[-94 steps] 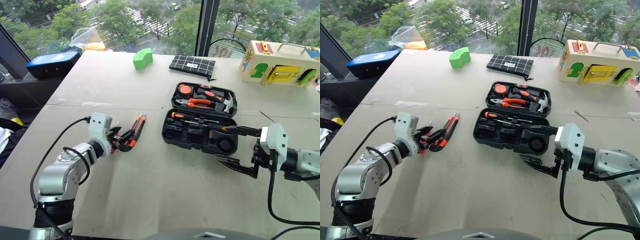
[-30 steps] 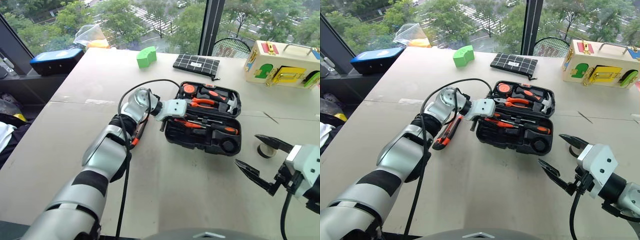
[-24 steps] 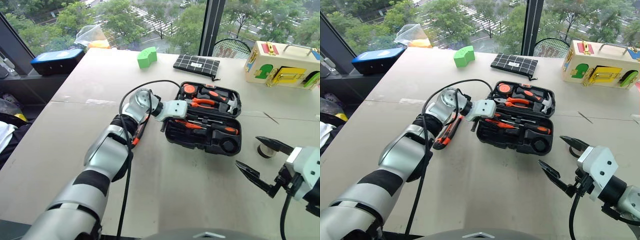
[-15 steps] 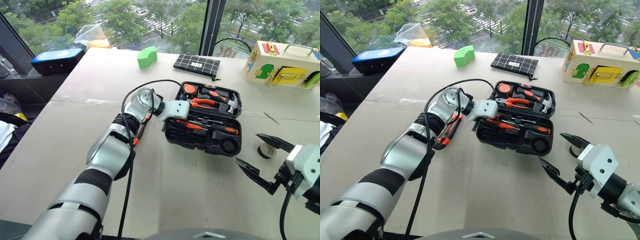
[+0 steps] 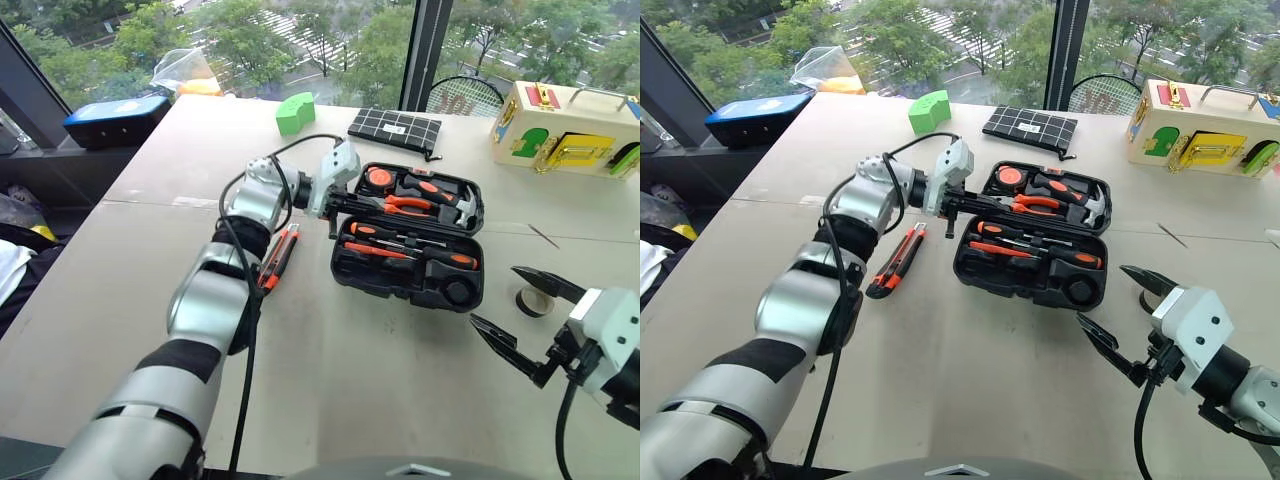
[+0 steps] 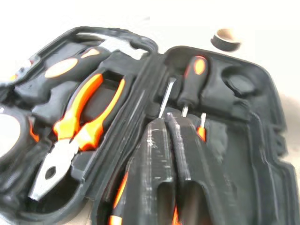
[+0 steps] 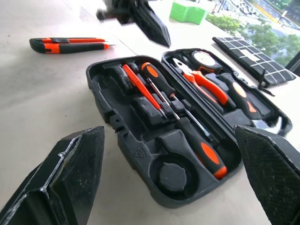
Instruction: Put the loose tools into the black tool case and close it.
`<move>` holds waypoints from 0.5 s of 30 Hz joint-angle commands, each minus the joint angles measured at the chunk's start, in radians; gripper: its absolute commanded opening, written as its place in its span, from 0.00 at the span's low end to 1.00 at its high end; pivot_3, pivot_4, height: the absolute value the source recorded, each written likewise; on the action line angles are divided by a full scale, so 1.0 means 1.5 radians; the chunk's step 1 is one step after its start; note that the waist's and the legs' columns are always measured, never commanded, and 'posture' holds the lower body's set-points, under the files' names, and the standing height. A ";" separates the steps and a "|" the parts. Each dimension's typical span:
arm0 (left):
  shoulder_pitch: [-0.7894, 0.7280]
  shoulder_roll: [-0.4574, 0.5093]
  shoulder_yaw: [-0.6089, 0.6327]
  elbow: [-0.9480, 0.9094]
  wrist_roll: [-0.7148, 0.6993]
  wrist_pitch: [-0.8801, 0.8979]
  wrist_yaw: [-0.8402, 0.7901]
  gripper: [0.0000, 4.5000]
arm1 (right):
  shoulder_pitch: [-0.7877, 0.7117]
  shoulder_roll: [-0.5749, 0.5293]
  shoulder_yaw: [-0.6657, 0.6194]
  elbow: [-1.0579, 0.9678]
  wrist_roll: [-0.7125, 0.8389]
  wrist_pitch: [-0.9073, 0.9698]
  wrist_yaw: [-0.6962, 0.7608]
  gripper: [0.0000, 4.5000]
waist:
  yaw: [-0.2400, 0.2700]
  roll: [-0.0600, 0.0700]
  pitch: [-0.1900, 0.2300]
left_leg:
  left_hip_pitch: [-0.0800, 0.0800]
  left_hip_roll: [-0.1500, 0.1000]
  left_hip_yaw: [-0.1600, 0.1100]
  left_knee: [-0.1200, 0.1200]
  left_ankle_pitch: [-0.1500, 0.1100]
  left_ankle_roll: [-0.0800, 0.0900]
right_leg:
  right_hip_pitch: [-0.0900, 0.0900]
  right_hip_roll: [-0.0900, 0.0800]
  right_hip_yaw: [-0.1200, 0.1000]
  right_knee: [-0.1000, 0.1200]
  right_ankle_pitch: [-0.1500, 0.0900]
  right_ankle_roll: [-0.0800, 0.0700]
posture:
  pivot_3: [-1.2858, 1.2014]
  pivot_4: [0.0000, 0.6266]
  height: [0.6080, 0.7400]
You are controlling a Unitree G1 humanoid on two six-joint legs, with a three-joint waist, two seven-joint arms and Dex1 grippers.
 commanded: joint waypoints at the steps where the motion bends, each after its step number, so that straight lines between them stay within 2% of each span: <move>1: 0.044 -0.015 -0.011 -0.078 0.024 -0.003 0.099 0.00 | -0.010 0.000 0.001 -0.009 -0.001 -0.007 -0.007 1.00 | 0.000 0.000 0.000 | 0.000 0.000 0.000 0.000 0.000 0.000 | 0.000 0.000 0.000 0.000 0.000 0.000 | 0.52 0.24 1.00; 5: 0.120 -0.019 -0.051 -0.125 0.066 -0.033 0.159 0.00 | -0.013 0.001 0.005 -0.015 -0.002 -0.001 -0.012 1.00 | 0.000 0.000 0.000 | 0.000 0.000 -0.001 0.000 0.000 0.000 | 0.000 0.000 0.000 0.000 0.000 0.000 | 0.52 0.24 1.00; 8: 0.182 -0.010 -0.071 -0.194 0.072 -0.032 0.161 0.00 | -0.009 0.002 0.003 -0.021 -0.001 0.001 -0.016 1.00 | 0.000 0.001 -0.002 | 0.000 0.000 -0.001 0.000 0.000 0.000 | 0.000 0.000 0.000 0.000 0.000 0.000 | 0.52 0.24 1.00; 11: 0.276 0.017 -0.105 -0.274 0.096 -0.112 0.167 0.00 | 0.003 0.007 0.002 -0.025 -0.003 -0.002 -0.020 1.00 | -0.001 0.003 -0.007 | 0.001 0.000 0.000 0.000 0.000 0.000 | 0.001 0.000 0.001 0.000 0.000 0.000 | 0.52 0.24 1.00; 15: 0.320 0.040 -0.129 -0.293 0.113 -0.174 0.178 0.00 | 0.002 0.006 0.006 -0.018 -0.005 -0.007 -0.020 1.00 | -0.001 0.004 -0.008 | 0.006 0.000 -0.001 -0.001 0.000 0.000 | 0.006 0.000 0.000 -0.001 0.000 0.000 | 0.52 0.24 1.00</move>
